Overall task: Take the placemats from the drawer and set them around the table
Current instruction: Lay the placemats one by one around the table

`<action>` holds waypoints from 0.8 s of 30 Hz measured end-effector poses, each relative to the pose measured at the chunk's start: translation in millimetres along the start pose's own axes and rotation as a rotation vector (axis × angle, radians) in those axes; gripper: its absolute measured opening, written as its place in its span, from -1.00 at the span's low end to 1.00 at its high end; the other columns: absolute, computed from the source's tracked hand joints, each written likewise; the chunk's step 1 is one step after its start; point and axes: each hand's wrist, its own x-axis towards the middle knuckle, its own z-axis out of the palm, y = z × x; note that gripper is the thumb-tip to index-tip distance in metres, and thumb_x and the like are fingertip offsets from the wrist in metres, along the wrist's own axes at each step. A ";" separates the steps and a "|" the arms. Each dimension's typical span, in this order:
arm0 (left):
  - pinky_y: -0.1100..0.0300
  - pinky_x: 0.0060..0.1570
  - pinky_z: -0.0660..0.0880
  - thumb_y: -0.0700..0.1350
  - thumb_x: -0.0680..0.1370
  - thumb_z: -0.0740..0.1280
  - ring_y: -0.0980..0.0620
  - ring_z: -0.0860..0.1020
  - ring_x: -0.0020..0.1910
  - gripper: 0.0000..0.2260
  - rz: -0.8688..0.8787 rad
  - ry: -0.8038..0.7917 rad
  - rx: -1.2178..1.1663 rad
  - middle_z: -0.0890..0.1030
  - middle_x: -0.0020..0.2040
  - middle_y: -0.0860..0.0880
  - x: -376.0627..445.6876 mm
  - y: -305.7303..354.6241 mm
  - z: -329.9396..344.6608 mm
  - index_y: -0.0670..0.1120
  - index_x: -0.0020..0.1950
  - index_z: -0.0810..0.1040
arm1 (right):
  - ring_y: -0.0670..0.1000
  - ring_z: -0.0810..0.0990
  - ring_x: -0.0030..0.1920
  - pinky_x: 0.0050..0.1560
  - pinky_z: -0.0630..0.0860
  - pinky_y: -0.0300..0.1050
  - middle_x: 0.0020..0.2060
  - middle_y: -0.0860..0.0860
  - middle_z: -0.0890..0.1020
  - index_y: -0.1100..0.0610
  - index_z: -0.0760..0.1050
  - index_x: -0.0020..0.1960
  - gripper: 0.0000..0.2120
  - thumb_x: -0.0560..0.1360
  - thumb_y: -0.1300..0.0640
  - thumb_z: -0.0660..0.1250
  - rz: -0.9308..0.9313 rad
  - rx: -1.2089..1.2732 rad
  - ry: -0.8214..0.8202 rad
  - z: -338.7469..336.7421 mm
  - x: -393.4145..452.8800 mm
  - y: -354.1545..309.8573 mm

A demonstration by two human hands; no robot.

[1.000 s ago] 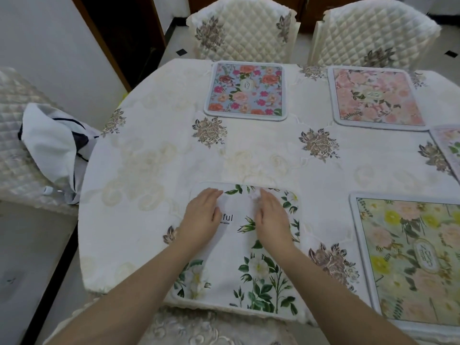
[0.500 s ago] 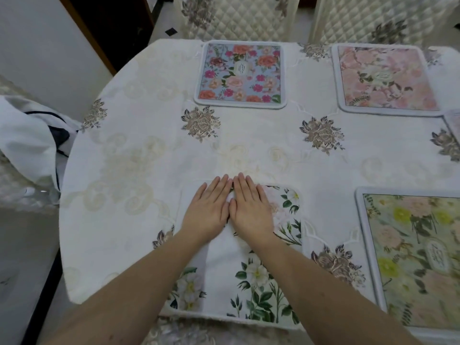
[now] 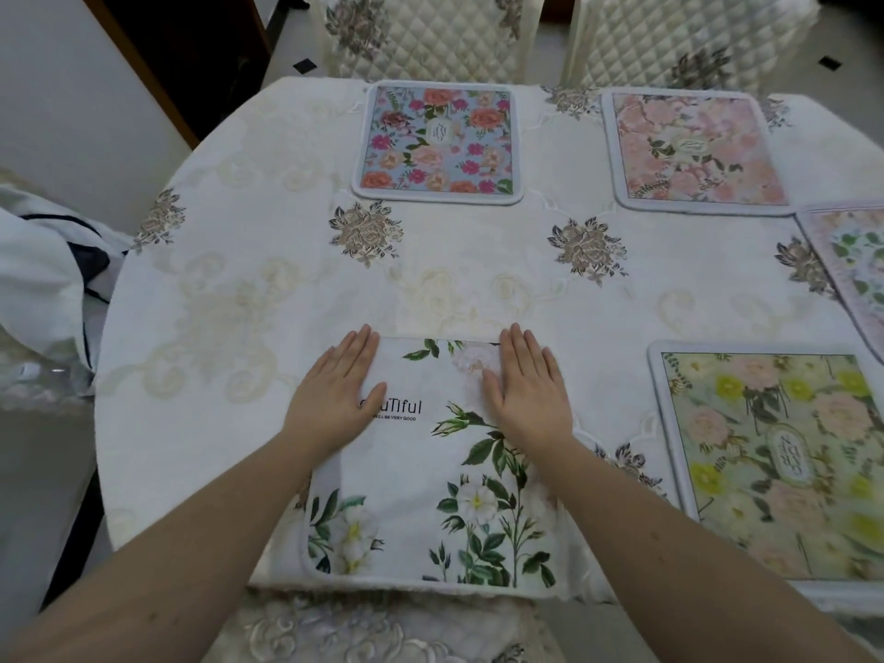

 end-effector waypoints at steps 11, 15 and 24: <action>0.07 0.54 -0.11 0.17 0.63 -0.19 0.03 0.05 0.60 -0.38 -0.140 0.086 0.016 0.10 0.62 -0.04 -25.4 -17.7 -12.0 -0.11 0.63 0.05 | -0.02 -0.11 0.58 0.55 -0.22 -0.07 0.60 0.02 -0.02 0.13 -0.06 0.61 -0.30 0.53 -0.10 -0.36 0.088 -0.047 0.011 -15.3 -19.5 31.1; 0.14 0.55 -0.18 0.10 0.68 -0.17 0.06 -0.06 0.60 -0.46 -0.100 0.109 -0.074 0.00 0.63 -0.01 -22.5 29.3 -9.1 -0.09 0.63 -0.05 | 0.04 -0.06 0.58 0.56 -0.13 -0.01 0.59 0.08 0.04 0.16 -0.01 0.60 -0.39 0.60 -0.05 -0.29 0.043 0.023 0.037 -6.4 -32.5 -17.2; 0.10 0.54 -0.19 0.08 0.65 -0.15 0.10 -0.02 0.60 -0.46 -0.011 0.040 -0.045 -0.01 0.62 0.06 -36.6 75.2 22.0 -0.02 0.63 -0.01 | 0.05 0.25 0.52 0.49 0.09 0.04 0.51 0.06 0.32 0.16 0.27 0.53 -0.47 0.61 0.00 0.01 -0.016 0.021 0.023 28.8 -64.7 -66.0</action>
